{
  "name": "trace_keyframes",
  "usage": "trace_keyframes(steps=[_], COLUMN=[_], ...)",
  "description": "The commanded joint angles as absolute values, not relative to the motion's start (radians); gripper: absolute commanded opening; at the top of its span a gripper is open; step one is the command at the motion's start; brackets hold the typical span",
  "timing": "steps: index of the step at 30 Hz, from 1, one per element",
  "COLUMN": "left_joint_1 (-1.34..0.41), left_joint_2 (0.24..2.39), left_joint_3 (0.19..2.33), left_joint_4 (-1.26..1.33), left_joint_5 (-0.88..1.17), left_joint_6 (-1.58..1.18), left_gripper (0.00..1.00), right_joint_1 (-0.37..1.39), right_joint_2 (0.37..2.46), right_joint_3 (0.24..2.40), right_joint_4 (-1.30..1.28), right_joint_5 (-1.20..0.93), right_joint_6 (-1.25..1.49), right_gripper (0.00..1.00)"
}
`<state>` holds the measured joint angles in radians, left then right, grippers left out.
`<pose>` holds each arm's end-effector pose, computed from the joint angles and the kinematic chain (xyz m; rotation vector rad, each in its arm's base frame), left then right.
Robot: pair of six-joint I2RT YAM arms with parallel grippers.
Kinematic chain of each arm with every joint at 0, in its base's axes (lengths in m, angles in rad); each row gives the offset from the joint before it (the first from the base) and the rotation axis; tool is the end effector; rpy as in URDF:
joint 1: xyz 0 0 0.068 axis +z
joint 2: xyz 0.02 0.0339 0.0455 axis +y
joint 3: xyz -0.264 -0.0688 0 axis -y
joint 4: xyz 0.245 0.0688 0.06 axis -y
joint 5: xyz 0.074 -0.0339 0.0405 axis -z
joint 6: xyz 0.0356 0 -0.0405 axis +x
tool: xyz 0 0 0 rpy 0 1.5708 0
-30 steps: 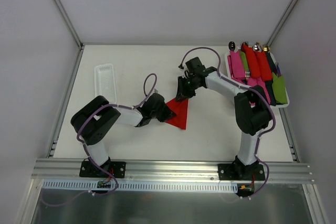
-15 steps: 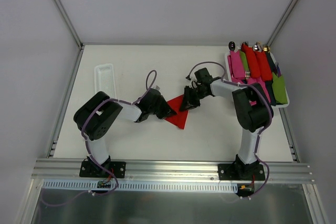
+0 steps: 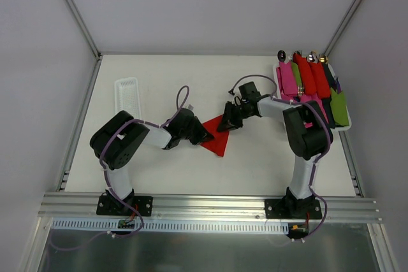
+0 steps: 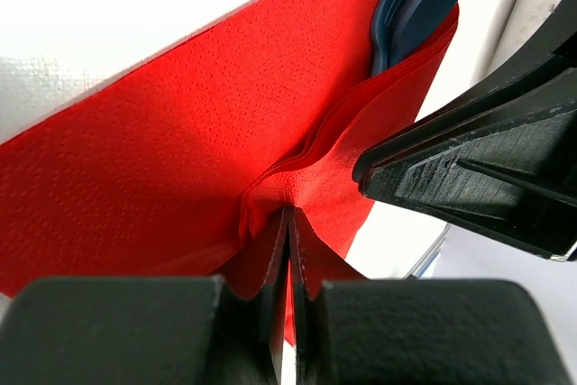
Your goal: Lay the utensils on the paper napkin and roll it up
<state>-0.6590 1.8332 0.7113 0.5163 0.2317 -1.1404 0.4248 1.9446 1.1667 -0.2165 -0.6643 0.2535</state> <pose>0.2624 -0.2135 0.1119 -0.4391 2.4160 -1.1830 0.3451 0.1802 0.1445 -0.4882 2.5725 1.1042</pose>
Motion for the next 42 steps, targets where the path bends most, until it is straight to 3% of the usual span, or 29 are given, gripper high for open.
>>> trace_keyframes(steps=[1,12,35,42], left_joint_1=[-0.65,-0.63,-0.615,-0.614], left_joint_2=[1.901,1.914,1.904,1.839], left_joint_3=[0.643,0.58,0.534,0.473], left_joint_4=[0.275,0.351,0.393,0.514], left_joint_5=[0.121,0.133,0.129,0.123], left_joint_6=[-1.088,-1.17,-1.203,-1.21], left_gripper=[0.0,0.0,0.0,0.01], right_joint_1=[0.414,0.35,0.299,0.298], right_joint_2=[1.957,1.919,2.098,2.131], right_joint_3=[1.186,1.08,1.008,1.006], right_joint_4=[-0.183,0.053,0.247,0.242], right_joint_5=[-0.696,-0.897,-0.966,-0.942], right_joint_6=[0.282,0.432,0.545,0.549], right_gripper=[0.16,0.17,0.14,0.11])
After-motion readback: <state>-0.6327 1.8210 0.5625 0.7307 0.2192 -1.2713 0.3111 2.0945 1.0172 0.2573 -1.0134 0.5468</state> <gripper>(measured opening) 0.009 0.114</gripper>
